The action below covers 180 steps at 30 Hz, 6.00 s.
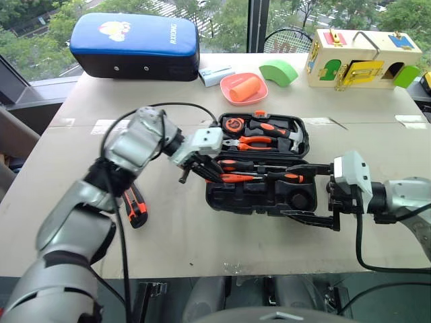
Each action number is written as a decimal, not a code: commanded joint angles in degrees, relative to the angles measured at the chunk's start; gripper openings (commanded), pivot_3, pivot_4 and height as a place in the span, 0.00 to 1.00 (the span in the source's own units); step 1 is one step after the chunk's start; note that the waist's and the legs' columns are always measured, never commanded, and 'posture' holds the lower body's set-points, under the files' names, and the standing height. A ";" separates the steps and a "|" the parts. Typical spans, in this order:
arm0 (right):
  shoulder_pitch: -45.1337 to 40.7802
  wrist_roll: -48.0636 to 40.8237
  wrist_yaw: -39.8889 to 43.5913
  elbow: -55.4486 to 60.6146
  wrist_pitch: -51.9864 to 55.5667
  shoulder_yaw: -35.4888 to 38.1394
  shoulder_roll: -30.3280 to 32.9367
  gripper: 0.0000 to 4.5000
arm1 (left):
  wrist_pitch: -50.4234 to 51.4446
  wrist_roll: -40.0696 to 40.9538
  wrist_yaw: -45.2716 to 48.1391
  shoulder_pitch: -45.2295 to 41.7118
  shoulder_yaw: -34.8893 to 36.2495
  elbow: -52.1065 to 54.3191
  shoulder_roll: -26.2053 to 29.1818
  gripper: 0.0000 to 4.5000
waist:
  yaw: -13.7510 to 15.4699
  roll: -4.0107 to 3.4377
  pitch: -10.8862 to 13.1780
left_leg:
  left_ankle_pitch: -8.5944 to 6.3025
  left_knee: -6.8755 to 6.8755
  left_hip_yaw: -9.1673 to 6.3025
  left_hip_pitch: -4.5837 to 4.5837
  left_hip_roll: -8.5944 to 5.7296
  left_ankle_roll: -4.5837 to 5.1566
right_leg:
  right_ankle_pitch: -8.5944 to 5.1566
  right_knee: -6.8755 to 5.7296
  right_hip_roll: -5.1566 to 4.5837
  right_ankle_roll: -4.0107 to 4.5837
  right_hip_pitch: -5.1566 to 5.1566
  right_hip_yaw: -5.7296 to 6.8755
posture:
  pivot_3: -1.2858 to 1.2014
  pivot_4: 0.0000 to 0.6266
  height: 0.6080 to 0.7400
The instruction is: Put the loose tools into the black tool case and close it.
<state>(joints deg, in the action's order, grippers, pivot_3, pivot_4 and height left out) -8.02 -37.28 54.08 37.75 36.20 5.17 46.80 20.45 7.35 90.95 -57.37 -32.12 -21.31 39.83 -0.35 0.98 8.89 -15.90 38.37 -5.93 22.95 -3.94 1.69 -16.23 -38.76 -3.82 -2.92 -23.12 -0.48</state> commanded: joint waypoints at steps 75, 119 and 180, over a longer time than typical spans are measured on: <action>-2.80 -1.47 -5.32 0.84 0.24 -1.44 -0.55 1.00 | 8.86 9.71 -15.09 15.97 14.52 6.74 -4.75 0.00 | -0.26 0.04 -0.01 | -0.01 0.34 -0.03 -0.04 0.03 0.01 | 0.03 -0.19 0.06 -0.04 0.05 -0.08 | 0.52 0.24 0.96; -5.43 -0.44 -3.74 -1.47 -1.16 -4.33 -2.04 1.00 | 9.73 6.19 -21.23 23.32 17.06 13.66 -3.12 0.00 | -0.31 -0.02 -0.20 | -0.01 0.27 -0.02 -0.13 0.03 0.01 | 0.03 -0.19 0.03 -0.04 0.09 -0.10 | 0.52 0.24 0.96; -22.51 -1.45 12.82 -13.55 -5.37 -11.26 -11.03 1.00 | 72.05 33.09 -90.17 50.80 73.13 57.78 -16.04 1.00 | 0.98 0.01 -0.29 | 0.00 -0.04 -0.15 -0.36 0.07 -0.13 | 0.12 -0.06 0.21 0.12 0.01 -0.42 | 0.52 0.24 0.96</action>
<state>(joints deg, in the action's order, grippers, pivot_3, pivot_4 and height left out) -30.28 -37.48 67.62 22.11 30.56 -7.98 35.33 92.39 41.29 0.91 -6.32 41.92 36.52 23.41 0.63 1.00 8.60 -15.91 38.33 -6.08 22.59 -3.87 1.56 -16.11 -38.82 -3.62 -2.79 -23.11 -0.91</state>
